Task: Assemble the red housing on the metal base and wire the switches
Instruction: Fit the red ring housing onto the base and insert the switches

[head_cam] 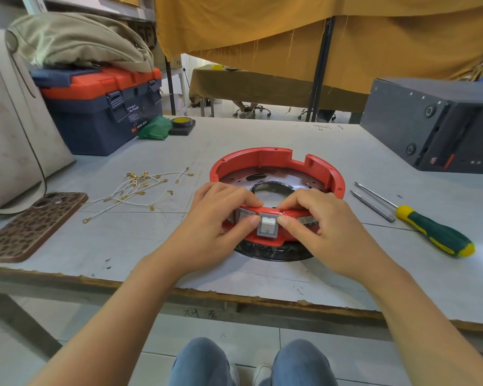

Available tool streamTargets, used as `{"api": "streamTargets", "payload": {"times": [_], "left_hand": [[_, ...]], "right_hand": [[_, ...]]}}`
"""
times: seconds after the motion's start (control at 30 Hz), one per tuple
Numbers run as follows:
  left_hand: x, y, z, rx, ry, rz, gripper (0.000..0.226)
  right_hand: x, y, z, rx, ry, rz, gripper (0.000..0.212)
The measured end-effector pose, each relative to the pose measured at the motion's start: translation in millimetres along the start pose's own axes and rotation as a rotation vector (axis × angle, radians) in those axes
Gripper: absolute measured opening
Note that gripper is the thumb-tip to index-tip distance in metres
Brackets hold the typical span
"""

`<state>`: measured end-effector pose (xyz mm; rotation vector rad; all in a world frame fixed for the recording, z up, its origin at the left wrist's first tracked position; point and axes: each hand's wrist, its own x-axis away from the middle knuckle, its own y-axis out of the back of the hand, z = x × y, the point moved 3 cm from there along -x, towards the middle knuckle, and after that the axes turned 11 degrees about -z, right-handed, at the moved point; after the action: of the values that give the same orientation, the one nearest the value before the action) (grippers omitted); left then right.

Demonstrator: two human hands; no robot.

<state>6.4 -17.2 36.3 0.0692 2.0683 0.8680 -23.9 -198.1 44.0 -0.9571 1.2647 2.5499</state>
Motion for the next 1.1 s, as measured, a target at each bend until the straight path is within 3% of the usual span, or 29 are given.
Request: {"api": "streamTargets", "payload": {"times": [0.23,1.1], "left_hand": [[1.6,3.5,2.9,-0.037,-0.025,0.058,0.041],[-0.1,1.4,0.1,0.017,0.029,-0.018,0.03]], "right_hand": [[3.5,-2.5,-1.0,0.184,0.018,0.099,0.039],[-4.6,0.5,-2.2,0.125,-0.015,0.133,0.018]]}}
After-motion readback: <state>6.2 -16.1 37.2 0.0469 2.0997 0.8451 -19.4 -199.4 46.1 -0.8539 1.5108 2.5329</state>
